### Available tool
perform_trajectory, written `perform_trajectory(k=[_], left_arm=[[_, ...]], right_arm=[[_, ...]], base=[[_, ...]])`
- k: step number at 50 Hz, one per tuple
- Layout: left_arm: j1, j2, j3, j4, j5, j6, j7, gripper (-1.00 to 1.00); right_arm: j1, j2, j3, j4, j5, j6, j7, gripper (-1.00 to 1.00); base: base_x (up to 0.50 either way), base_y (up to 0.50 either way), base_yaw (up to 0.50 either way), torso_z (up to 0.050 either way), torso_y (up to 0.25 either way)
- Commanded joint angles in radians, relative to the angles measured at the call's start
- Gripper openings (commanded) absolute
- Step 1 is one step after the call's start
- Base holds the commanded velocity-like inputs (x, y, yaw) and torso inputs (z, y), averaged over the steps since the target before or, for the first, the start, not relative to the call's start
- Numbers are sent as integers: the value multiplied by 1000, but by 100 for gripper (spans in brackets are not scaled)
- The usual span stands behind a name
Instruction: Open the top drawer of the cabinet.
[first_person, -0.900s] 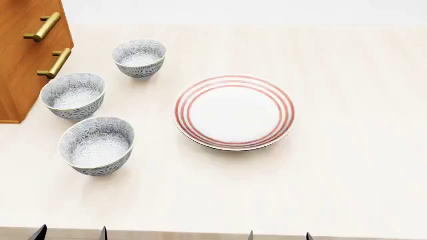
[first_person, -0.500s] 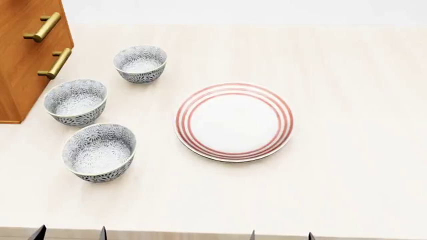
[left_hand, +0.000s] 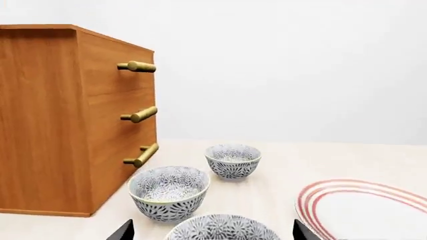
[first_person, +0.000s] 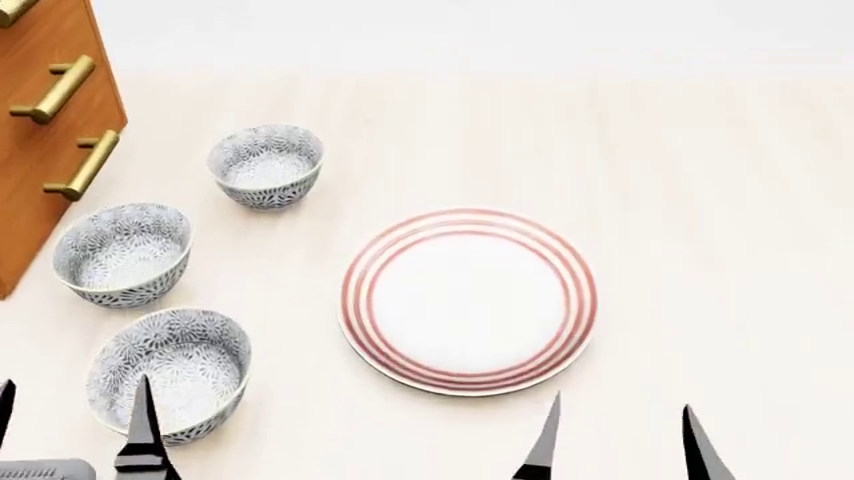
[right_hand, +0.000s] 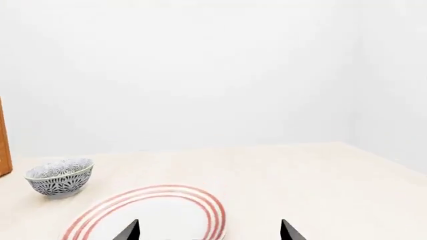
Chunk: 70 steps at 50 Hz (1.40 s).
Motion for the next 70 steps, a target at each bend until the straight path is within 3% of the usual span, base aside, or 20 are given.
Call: perform_trajectory(k=[1, 9, 57, 70], left_arm=[[-13, -42, -29, 230, -32, -118, -35, 100], [-14, -65, -34, 302, -48, -153, -38, 100], [9, -86, -26, 304, -59, -76, -85, 100], [14, -94, -26, 300, -74, -58, -85, 100]], right_arm=[[1, 63, 32, -284, 80, 150, 10, 100], [3, 83, 61, -393, 106, 200, 37, 100], [-36, 89, 64, -354, 59, 57, 101, 100], [-38, 93, 50, -346, 35, 46, 120, 100]], base=[[500, 0, 0, 0, 0], [500, 0, 0, 0, 0], [500, 0, 0, 0, 0], [20, 0, 0, 0, 0]])
